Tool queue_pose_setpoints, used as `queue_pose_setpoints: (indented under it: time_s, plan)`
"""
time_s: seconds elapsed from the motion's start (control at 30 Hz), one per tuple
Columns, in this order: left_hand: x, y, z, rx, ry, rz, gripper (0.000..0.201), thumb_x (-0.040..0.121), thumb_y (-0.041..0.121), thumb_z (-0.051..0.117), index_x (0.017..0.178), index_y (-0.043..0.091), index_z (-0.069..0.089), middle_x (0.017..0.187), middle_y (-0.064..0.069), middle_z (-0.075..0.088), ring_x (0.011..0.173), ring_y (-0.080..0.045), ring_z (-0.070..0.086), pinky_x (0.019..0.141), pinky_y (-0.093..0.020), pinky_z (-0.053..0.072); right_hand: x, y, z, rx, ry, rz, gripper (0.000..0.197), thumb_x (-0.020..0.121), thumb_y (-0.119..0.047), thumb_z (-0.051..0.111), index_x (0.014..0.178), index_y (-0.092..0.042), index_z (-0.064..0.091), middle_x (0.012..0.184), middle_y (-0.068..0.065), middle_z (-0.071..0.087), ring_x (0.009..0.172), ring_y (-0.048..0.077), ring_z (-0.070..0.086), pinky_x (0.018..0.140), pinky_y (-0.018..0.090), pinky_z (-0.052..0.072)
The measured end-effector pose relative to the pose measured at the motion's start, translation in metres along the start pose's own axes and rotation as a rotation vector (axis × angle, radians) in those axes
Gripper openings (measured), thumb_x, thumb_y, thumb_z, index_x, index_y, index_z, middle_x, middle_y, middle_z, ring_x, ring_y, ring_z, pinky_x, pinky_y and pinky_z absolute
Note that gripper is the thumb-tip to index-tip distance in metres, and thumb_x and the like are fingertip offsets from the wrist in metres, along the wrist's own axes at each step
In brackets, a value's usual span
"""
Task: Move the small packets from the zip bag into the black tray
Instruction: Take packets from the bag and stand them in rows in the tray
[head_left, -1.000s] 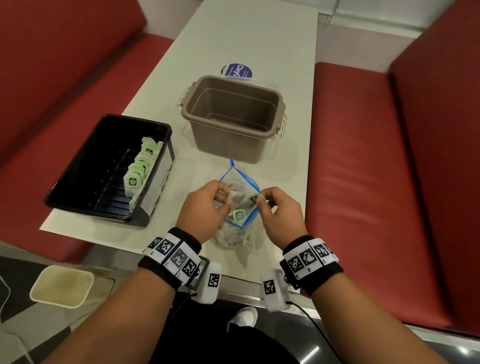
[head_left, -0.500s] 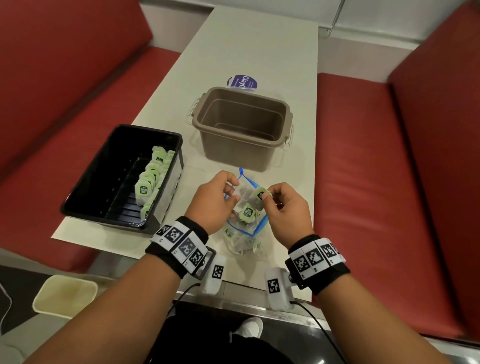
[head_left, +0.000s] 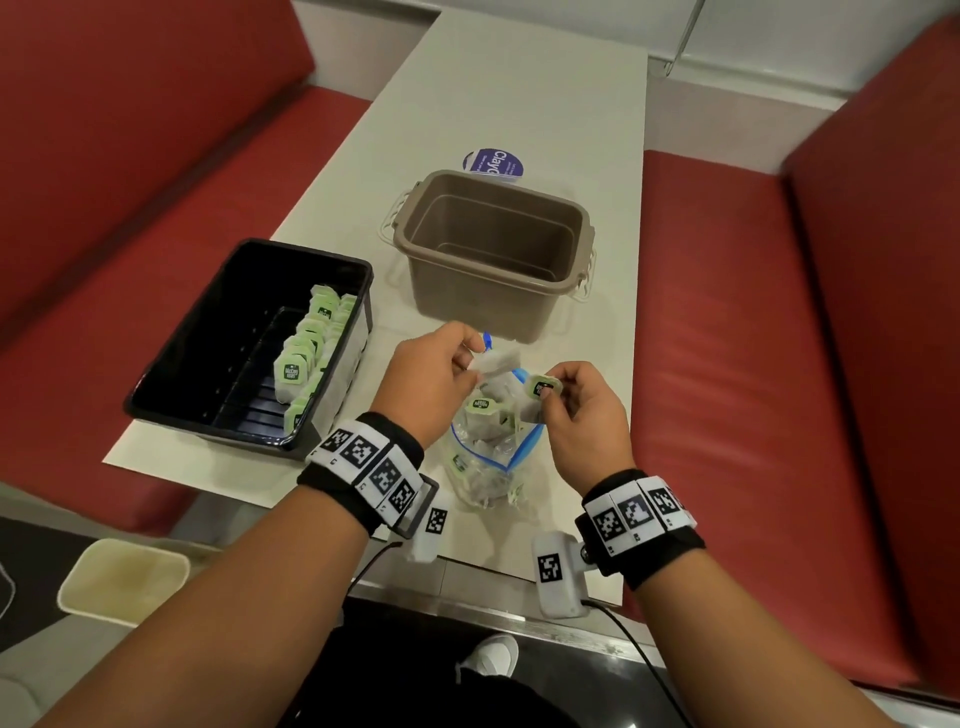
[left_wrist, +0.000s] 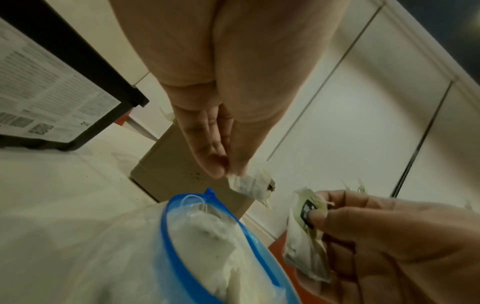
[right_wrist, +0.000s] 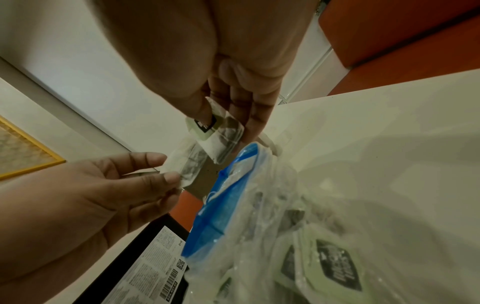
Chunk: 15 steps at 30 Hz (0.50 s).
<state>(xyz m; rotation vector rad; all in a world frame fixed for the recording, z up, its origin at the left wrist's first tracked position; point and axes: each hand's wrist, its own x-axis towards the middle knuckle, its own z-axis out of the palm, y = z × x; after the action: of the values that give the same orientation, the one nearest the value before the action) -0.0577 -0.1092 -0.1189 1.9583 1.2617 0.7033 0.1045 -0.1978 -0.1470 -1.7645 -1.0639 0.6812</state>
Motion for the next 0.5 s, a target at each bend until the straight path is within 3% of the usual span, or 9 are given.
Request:
queue_pose_setpoints:
  time_s: [0.1, 0.17, 0.27, 0.37, 0.4, 0.5]
  plan:
    - [0.004, 0.002, -0.002, -0.072, -0.003, -0.036, 0.017, 0.085, 0.007, 0.074, 0.092, 0.020, 0.065, 0.081, -0.003, 0.065, 0.068, -0.014, 0.063, 0.060, -0.006, 0.047, 0.000, -0.002, -0.002, 0.008, -0.037, -0.015, 0.026, 0.095, -0.009, 0.056, 0.085, -0.033, 0.056, 0.077, -0.004, 0.068, 0.075, 0.013, 0.069, 0.072, 0.032, 0.057]
    - [0.006, 0.005, -0.004, -0.074, 0.012, -0.022, 0.017, 0.087, 0.008, 0.071, 0.091, 0.022, 0.064, 0.078, 0.002, 0.064, 0.067, -0.009, 0.063, 0.061, -0.007, 0.049, 0.000, -0.005, -0.002, 0.005, -0.066, -0.026, 0.023, 0.095, -0.007, 0.057, 0.086, -0.028, 0.058, 0.077, -0.007, 0.069, 0.072, 0.008, 0.067, 0.071, 0.026, 0.054]
    - [0.006, 0.009, -0.007, -0.091, 0.006, 0.017, 0.016, 0.088, 0.008, 0.068, 0.094, 0.022, 0.064, 0.079, 0.009, 0.064, 0.071, -0.008, 0.066, 0.070, -0.021, 0.058, 0.004, -0.010, 0.001, 0.024, -0.108, -0.069, 0.020, 0.092, -0.006, 0.058, 0.090, -0.025, 0.060, 0.103, -0.013, 0.068, 0.081, 0.015, 0.069, 0.075, 0.028, 0.054]
    - [0.006, 0.011, -0.014, -0.118, -0.020, 0.043, 0.018, 0.089, 0.007, 0.067, 0.093, 0.025, 0.064, 0.081, 0.006, 0.065, 0.072, -0.011, 0.067, 0.072, -0.028, 0.060, 0.011, -0.018, 0.004, 0.009, -0.132, -0.115, 0.017, 0.091, -0.008, 0.062, 0.087, -0.025, 0.060, 0.130, -0.018, 0.056, 0.088, 0.013, 0.067, 0.080, 0.025, 0.055]
    - [0.007, 0.011, -0.017, -0.129, -0.034, 0.051, 0.019, 0.089, 0.006, 0.066, 0.091, 0.025, 0.064, 0.081, 0.005, 0.066, 0.072, -0.012, 0.068, 0.072, -0.030, 0.060, 0.014, -0.020, 0.006, 0.014, -0.133, -0.114, 0.017, 0.091, -0.008, 0.063, 0.086, -0.024, 0.061, 0.127, -0.016, 0.059, 0.087, 0.013, 0.067, 0.080, 0.026, 0.055]
    - [0.007, 0.010, -0.029, -0.091, -0.095, 0.085, 0.026, 0.089, 0.005, 0.064, 0.086, 0.031, 0.069, 0.082, 0.008, 0.070, 0.073, -0.008, 0.068, 0.076, -0.031, 0.059, 0.018, -0.027, 0.010, 0.035, -0.128, -0.064, 0.016, 0.092, -0.011, 0.063, 0.087, -0.026, 0.062, 0.090, -0.003, 0.071, 0.081, 0.020, 0.069, 0.079, 0.040, 0.059]
